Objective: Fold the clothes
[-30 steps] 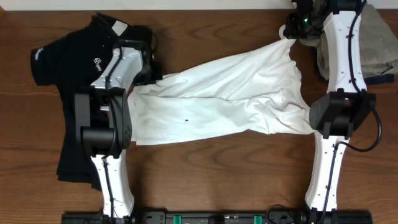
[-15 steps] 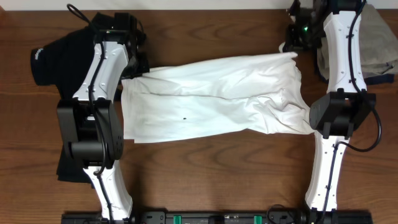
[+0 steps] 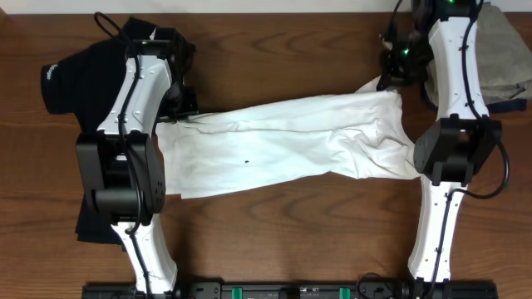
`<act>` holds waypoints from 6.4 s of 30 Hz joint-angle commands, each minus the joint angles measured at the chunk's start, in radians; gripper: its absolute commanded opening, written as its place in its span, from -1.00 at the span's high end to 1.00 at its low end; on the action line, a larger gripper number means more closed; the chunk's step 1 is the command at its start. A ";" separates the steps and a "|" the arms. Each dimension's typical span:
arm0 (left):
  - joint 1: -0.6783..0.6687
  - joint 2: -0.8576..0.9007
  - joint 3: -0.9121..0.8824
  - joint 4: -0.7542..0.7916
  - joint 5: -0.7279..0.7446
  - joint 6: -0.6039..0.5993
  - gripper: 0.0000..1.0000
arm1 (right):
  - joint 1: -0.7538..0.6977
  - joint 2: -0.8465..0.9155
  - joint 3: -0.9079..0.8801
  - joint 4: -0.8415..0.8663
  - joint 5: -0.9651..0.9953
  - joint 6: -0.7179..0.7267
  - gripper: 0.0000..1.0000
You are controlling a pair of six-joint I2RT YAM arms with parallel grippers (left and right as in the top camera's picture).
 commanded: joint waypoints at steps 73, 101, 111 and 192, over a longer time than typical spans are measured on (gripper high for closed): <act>0.155 -0.171 -0.611 0.308 0.274 0.164 -0.53 | -0.013 -0.350 -0.243 0.053 0.026 -0.138 -0.91; 0.149 -0.248 -0.613 0.309 0.090 0.137 -0.50 | -0.012 -0.350 -0.243 0.061 0.022 -0.138 -0.99; 0.149 -0.301 -0.613 0.307 0.056 0.145 -0.51 | -0.012 -0.350 -0.243 0.066 0.022 -0.138 -0.99; 0.183 -0.297 -0.882 0.575 0.266 0.069 -0.36 | -0.012 -0.350 -0.244 0.070 0.023 -0.146 -0.98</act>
